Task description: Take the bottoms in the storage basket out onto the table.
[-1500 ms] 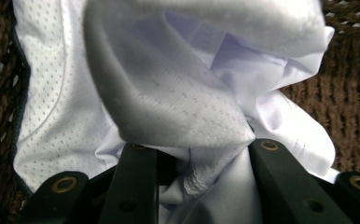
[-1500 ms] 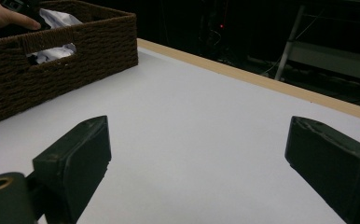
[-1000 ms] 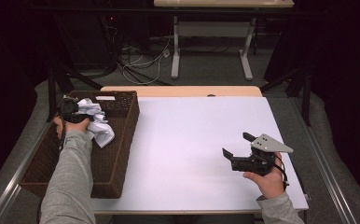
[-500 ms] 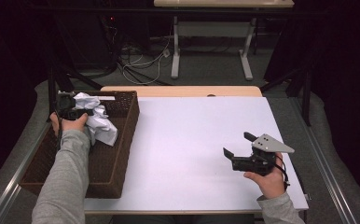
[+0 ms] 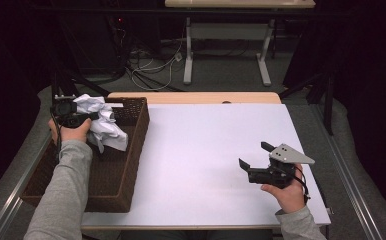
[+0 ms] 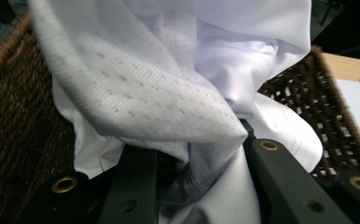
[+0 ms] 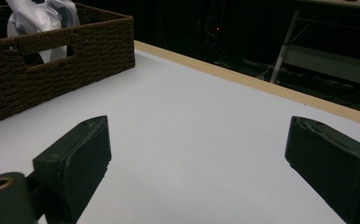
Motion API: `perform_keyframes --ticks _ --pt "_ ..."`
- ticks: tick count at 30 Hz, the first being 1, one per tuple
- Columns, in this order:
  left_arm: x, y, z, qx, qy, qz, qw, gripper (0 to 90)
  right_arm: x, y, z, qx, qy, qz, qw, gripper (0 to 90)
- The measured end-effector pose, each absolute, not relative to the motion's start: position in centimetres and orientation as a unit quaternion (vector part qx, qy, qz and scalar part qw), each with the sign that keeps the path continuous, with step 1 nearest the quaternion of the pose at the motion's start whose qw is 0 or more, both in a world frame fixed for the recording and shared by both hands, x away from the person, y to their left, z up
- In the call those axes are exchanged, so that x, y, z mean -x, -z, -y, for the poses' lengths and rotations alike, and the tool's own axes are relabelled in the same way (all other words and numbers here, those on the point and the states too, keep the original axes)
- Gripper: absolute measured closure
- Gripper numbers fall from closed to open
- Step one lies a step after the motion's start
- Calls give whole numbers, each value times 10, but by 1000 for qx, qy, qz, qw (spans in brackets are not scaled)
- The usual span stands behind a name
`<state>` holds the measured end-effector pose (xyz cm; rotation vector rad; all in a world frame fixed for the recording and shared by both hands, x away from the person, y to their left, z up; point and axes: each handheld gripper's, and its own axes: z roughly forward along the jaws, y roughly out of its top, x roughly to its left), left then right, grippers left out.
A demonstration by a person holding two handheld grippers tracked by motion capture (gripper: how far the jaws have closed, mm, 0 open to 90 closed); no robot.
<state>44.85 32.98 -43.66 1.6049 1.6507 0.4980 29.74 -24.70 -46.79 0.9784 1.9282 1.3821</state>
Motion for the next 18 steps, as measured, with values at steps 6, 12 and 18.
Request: perform_keyframes --ticks 6,12,18 --pt "-440 423 -326 -629 -204 -632 405 724 -297 468 247 -365 -517 -720 284 65" --pt "-431 411 -324 -619 -210 -617 438 724 -297 468 247 -366 -518 -720 284 65" --pt "-423 399 -320 -619 -218 -601 456 724 -297 468 246 -365 -519 -720 282 65"
